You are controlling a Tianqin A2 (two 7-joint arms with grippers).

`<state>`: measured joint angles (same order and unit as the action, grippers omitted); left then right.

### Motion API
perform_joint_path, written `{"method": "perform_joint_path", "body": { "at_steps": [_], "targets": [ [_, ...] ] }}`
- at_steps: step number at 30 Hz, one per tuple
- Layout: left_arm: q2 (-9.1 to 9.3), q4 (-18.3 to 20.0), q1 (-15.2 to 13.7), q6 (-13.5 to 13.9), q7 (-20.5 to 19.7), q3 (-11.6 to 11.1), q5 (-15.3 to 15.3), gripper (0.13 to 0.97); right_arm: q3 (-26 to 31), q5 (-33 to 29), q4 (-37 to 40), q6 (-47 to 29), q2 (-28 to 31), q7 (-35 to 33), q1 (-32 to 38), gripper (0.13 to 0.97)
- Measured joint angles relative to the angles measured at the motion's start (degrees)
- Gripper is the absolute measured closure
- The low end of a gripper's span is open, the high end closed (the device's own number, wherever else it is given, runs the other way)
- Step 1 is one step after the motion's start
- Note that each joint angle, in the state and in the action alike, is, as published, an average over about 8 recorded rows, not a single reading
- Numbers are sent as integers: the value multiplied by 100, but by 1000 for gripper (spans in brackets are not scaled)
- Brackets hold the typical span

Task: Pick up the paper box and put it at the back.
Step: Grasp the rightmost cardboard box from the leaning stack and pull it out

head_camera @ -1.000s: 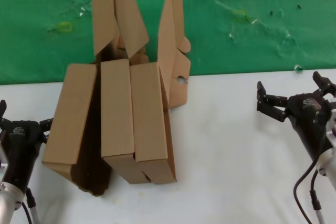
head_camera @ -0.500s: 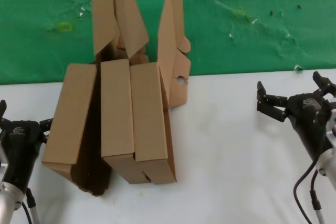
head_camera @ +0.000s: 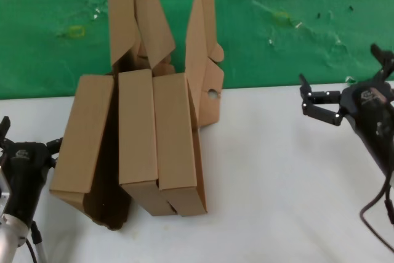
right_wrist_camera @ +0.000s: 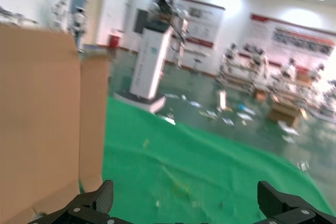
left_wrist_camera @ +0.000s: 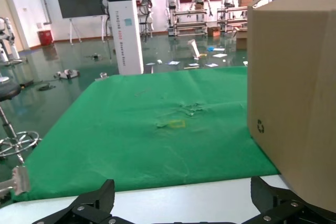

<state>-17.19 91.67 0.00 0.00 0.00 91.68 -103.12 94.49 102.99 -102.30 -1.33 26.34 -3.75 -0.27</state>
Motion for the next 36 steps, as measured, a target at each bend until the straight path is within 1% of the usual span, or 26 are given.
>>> {"method": "perform_joint_path", "body": {
  "at_steps": [3,6,12,14,15,17,23,27,35,36],
  "targets": [
    [0,0,0,0,0,0,0,190,-313,150,-222,-525,15,-204,-117,129],
    [0,0,0,0,0,0,0,190,-714,460,-388,-1182,-18,-482,-258,129],
    [0,0,0,0,0,0,0,286,-1442,1208,-456,-2524,-53,-1030,-475,129],
    [0,0,0,0,0,0,0,319,-1607,1398,-407,-2902,-27,-1166,-495,129],
    [0,0,0,0,0,0,0,319,-1671,1474,-378,-3063,-9,-1220,-496,129],
    [0,0,0,0,0,0,0,369,-1771,1592,-319,-3335,36,-1306,-480,129],
    [0,0,0,0,0,0,0,519,-1867,1722,-169,-3759,156,-1413,-356,129],
    [0,0,0,0,0,0,0,519,-1860,1748,-73,-3922,201,-1454,-286,129],
    [0,0,0,0,0,0,0,733,-1831,1787,-33,-4206,283,-1519,-299,129],
    [0,0,0,0,0,0,0,733,-1827,1786,-46,-4233,300,-1522,-312,129]
  ]
}}
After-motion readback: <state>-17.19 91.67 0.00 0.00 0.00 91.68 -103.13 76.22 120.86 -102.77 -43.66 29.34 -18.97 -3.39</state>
